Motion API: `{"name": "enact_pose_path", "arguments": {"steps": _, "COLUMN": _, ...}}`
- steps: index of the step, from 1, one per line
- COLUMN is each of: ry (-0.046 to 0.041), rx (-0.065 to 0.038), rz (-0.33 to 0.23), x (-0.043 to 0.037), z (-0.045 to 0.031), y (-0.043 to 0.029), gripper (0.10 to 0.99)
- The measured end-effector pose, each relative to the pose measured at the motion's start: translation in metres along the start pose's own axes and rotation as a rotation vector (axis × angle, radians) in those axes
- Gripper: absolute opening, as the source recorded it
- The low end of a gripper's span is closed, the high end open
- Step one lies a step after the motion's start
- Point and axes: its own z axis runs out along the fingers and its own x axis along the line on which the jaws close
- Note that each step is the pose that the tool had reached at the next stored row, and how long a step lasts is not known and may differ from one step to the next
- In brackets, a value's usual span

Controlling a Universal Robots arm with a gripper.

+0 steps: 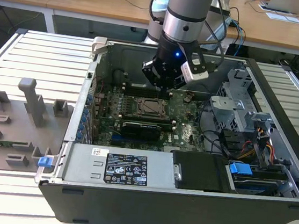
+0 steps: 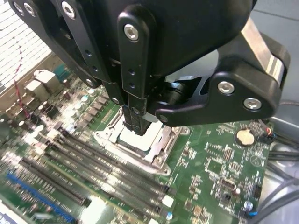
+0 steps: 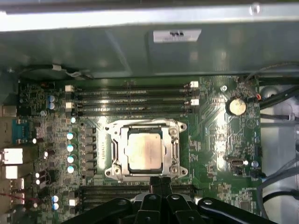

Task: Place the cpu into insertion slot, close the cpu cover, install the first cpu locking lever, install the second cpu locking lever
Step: 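Install the second cpu locking lever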

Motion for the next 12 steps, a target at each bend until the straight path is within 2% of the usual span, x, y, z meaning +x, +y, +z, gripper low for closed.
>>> {"name": "enact_pose_path", "arguments": {"steps": 4, "ry": 0.0000, "rx": -0.001, "rz": 0.000, "x": -0.0003, "z": -0.0002, "y": -0.0105, "gripper": 0.106}}
{"name": "enact_pose_path", "arguments": {"steps": 5, "ry": 0.0000, "rx": -0.001, "rz": 0.000, "x": -0.0004, "z": -0.0004, "y": -0.0146, "gripper": 0.106}}
{"name": "enact_pose_path", "arguments": {"steps": 7, "ry": 0.0002, "rx": -0.006, "rz": 0.000, "x": -0.0008, "z": -0.0006, "y": -0.0277, "gripper": 0.106}}
{"name": "enact_pose_path", "arguments": {"steps": 9, "ry": 0.0003, "rx": -0.011, "rz": 0.000, "x": -0.0011, "z": 0.0006, "y": -0.0350, "gripper": 0.106}}
{"name": "enact_pose_path", "arguments": {"steps": 12, "ry": 0.0004, "rx": -0.013, "rz": 0.000, "x": -0.0013, "z": 0.0042, "y": -0.0397, "gripper": 0.106}}
